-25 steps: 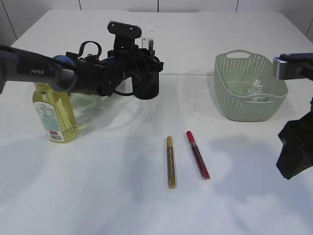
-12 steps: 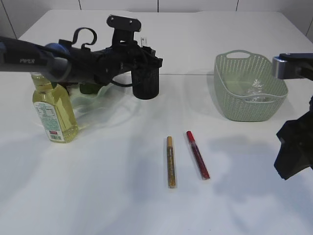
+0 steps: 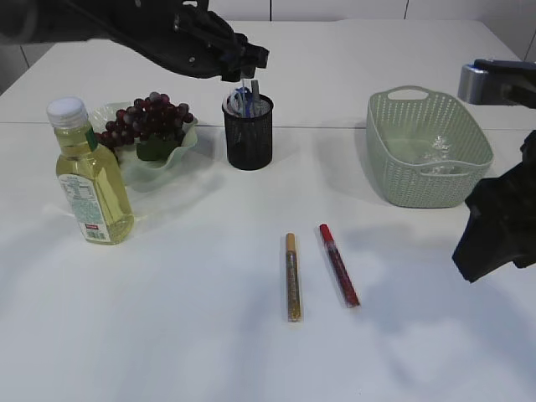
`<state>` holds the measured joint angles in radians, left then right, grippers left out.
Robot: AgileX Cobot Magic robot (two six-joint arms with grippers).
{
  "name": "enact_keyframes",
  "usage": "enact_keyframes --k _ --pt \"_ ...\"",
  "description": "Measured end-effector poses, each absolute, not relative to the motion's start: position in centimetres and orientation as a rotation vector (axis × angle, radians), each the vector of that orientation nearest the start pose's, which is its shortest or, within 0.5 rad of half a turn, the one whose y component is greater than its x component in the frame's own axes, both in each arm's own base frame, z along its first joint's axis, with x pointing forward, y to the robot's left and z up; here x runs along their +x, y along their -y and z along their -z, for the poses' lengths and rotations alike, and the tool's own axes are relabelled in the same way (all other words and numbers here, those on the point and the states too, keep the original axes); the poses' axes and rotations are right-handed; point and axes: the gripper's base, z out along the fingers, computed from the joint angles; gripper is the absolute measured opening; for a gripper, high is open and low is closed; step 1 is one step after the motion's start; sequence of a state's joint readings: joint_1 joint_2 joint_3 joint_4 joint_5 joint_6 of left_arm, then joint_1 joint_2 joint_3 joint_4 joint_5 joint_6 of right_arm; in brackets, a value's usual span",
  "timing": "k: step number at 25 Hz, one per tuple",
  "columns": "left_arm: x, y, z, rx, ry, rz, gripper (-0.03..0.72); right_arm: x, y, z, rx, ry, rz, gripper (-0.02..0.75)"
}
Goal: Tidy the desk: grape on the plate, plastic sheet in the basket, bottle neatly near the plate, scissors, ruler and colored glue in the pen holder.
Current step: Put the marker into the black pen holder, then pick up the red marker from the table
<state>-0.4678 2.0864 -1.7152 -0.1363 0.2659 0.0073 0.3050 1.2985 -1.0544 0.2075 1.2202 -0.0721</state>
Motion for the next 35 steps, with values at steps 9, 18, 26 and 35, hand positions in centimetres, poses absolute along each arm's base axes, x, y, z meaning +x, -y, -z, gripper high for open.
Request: enact_keyframes --k 9,18,26,35 --pt "37.6 20.1 -32.2 0.511 -2.425 0.374 0.241 21.5 -9.6 -30.2 -0.452 -2.914 -0.494 0.475" --pt "31.9 19.4 -34.7 0.590 -2.720 0.435 0.267 23.4 -10.9 -29.5 -0.421 -2.949 -0.601 0.475" --pt "28.3 23.2 -34.1 0.644 -2.757 0.338 0.247 27.1 -12.5 -28.9 -0.458 -2.965 -0.559 0.475" --pt "23.7 20.3 -29.7 0.636 -2.956 0.264 0.246 29.6 -12.8 -25.0 -0.399 -3.046 -0.467 0.475"
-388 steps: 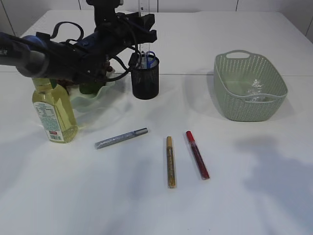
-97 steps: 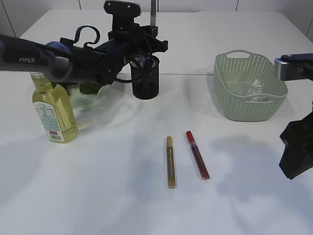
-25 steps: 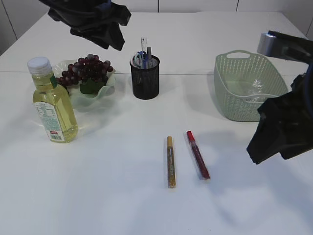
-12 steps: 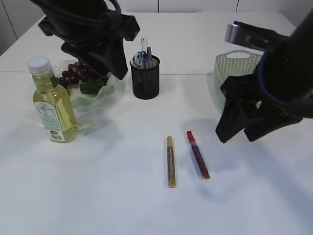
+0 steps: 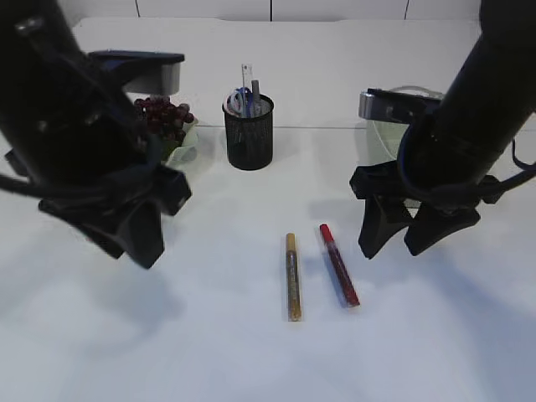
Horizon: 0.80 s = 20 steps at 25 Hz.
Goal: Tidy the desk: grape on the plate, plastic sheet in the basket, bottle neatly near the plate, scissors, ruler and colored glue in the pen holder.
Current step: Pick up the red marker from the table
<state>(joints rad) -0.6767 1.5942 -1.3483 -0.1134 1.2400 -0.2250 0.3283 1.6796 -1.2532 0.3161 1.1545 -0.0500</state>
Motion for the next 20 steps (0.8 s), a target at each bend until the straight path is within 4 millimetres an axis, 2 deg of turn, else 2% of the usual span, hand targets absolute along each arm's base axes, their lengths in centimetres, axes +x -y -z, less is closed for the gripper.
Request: enact_keyframes --k 4,9,15,20 --pt "20.9 18.7 -29.2 0.605 -3.003 0.339 0.246 31.0 -13.6 -23.5 -0.376 -3.042 -0.454 0.475" --pt "18.7 17.3 -29.4 0.580 -3.002 0.398 0.244 33.7 -15.5 -22.0 -0.428 -3.038 -0.381 0.475" --pt "18.1 16.9 -30.0 0.576 -2.978 0.417 0.242 37.1 -16.2 -20.1 -0.444 -3.065 -0.181 0.475" --pt "18.2 16.9 -30.0 0.570 -2.968 0.421 0.241 38.0 -18.2 -18.2 -0.491 -3.080 -0.133 0.475"
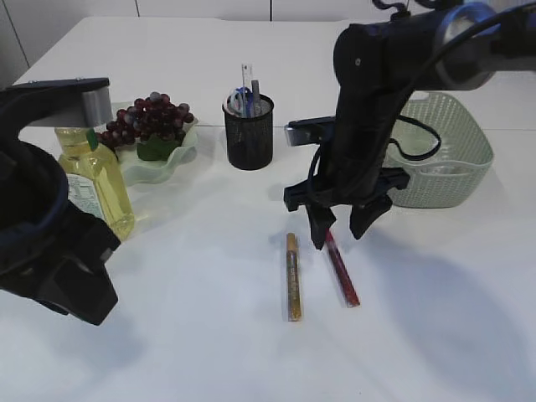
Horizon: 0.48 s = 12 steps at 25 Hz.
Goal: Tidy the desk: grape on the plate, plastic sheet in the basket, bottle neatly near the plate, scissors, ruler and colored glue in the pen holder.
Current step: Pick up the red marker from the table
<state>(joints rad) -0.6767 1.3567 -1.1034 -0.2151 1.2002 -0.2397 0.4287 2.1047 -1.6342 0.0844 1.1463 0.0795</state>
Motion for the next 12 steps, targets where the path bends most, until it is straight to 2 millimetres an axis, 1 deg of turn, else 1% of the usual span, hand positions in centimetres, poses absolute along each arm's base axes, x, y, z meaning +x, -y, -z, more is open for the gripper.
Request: enact_keyframes --k 2,4,9,12 --pt "18.2 16.9 -30.0 0.569 -2.961 0.421 0.241 38.2 -18.8 -17.5 -0.494 -3.091 -0.123 0.475" --pt "18.2 16.9 -30.0 0.570 -2.960 0.415 0.241 38.4 -19.1 -16.7 -0.483 -3.106 -0.115 0.475" --pt "18.3 16.9 -30.0 0.572 -2.959 0.409 0.239 38.8 -19.0 -15.1 -0.500 -3.124 -0.035 0.475" --pt "18.3 16.9 -30.0 0.572 -2.958 0.407 0.238 39.0 -18.9 -14.8 -0.502 -3.118 -0.013 0.475"
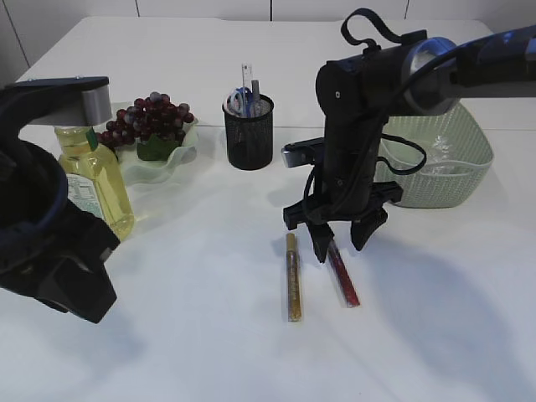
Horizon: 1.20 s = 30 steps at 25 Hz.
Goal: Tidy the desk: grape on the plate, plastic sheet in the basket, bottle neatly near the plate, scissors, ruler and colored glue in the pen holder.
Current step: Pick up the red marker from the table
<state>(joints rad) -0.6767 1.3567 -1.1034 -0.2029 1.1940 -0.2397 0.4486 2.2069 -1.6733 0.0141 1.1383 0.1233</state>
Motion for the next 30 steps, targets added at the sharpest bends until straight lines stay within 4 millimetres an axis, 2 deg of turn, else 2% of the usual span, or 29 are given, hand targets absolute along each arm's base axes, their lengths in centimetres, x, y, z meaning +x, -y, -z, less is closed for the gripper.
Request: enact_keyframes --k 6,10,15,24,27,30 --pt "18.3 16.8 -30.0 0.573 -2.957 0.404 0.238 39.3 -19.0 -14.5 -0.498 -3.101 -0.016 0.475" --pt "18.3 16.8 -30.0 0.572 -2.956 0.405 0.238 39.4 -19.0 -13.5 -0.503 -3.120 -0.003 0.472" --pt "18.3 16.9 -30.0 0.572 -2.955 0.405 0.238 39.3 -19.0 -12.5 -0.505 -3.151 0.011 0.421" --pt "18.3 16.8 -30.0 0.573 -2.955 0.403 0.235 39.3 -19.0 -12.5 -0.502 -3.155 0.005 0.400" --pt "18.3 16.8 -30.0 0.573 -2.955 0.403 0.235 39.3 -19.0 -12.5 -0.502 -3.155 0.005 0.349" --pt "18.3 16.8 -30.0 0.573 -2.955 0.403 0.235 39.3 -19.0 -12.5 -0.502 -3.155 0.005 0.261"
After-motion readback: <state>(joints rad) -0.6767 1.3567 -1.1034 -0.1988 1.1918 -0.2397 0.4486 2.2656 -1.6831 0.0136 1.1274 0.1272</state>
